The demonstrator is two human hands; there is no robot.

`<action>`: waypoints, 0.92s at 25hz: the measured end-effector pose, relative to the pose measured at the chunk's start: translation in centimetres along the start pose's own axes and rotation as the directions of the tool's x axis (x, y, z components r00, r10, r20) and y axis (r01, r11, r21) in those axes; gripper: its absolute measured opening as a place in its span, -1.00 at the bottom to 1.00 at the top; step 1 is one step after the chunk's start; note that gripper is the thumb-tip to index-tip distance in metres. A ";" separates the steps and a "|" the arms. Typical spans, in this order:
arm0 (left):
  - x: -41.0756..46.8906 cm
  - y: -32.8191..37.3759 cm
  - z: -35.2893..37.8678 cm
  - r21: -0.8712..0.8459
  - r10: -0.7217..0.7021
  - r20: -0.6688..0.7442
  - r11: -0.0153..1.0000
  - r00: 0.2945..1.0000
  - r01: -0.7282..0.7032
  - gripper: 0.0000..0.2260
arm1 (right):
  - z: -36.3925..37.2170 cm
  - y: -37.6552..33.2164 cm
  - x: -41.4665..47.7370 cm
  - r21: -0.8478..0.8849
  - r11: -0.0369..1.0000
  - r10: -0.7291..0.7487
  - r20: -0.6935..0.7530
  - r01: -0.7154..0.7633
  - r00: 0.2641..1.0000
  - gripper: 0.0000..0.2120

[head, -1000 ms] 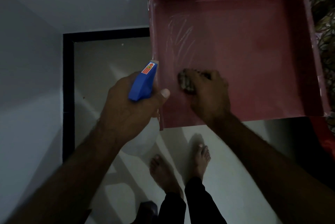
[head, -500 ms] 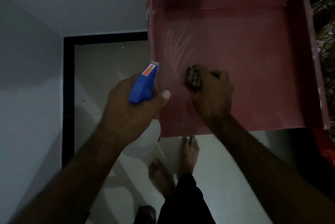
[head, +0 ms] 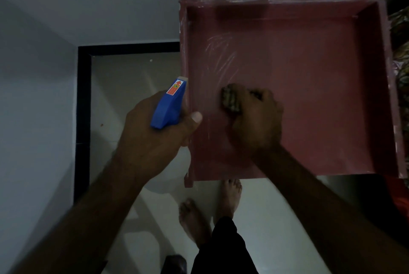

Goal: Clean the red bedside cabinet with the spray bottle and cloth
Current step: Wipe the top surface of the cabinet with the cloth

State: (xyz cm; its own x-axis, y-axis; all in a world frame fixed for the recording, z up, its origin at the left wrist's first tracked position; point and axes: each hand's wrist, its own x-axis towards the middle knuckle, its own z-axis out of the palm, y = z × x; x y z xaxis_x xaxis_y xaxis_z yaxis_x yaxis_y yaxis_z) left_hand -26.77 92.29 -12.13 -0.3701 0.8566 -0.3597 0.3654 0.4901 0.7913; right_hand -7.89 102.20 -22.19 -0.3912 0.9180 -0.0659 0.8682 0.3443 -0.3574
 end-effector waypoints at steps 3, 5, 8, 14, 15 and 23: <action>0.4 -0.1 0.1 0.013 -0.002 0.009 1.000 1.000 0.002 -0.75 | 0.0 -0.5 1.1 0.024 0.991 0.135 -0.062 -0.134 0.989 -0.30; 0.7 -0.1 0.0 -0.001 -0.003 0.010 1.000 1.000 0.003 -0.74 | 0.1 -1.0 0.9 0.033 0.999 0.002 -0.068 0.001 0.998 -0.32; 1.2 -0.2 -0.2 0.010 -0.009 0.005 1.000 1.000 0.009 -0.74 | -0.5 -0.4 2.2 0.093 0.991 0.104 -0.142 -0.092 0.984 -0.37; 2.5 -0.1 -0.5 0.006 -0.008 0.020 1.000 1.000 0.008 -0.72 | -0.1 0.0 3.8 0.040 0.998 0.044 -0.051 -0.042 0.998 -0.34; 2.6 -0.1 -0.6 0.017 -0.003 0.020 1.000 1.000 0.002 -0.72 | 0.0 -0.1 3.7 0.038 0.999 0.035 -0.059 -0.033 0.998 -0.34; 4.1 0.1 -1.1 0.076 0.014 0.038 0.997 0.999 -0.017 -0.73 | 0.1 -1.0 4.7 0.069 0.997 0.029 -0.102 -0.022 0.994 -0.36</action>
State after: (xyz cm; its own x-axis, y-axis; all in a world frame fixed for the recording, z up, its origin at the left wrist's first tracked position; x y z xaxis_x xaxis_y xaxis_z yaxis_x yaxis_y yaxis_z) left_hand -29.19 95.63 -13.00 -0.3316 0.8691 -0.3670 0.4355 0.4861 0.7576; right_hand -10.63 106.12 -22.27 -0.3322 0.9430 0.0188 0.8535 0.3091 -0.4195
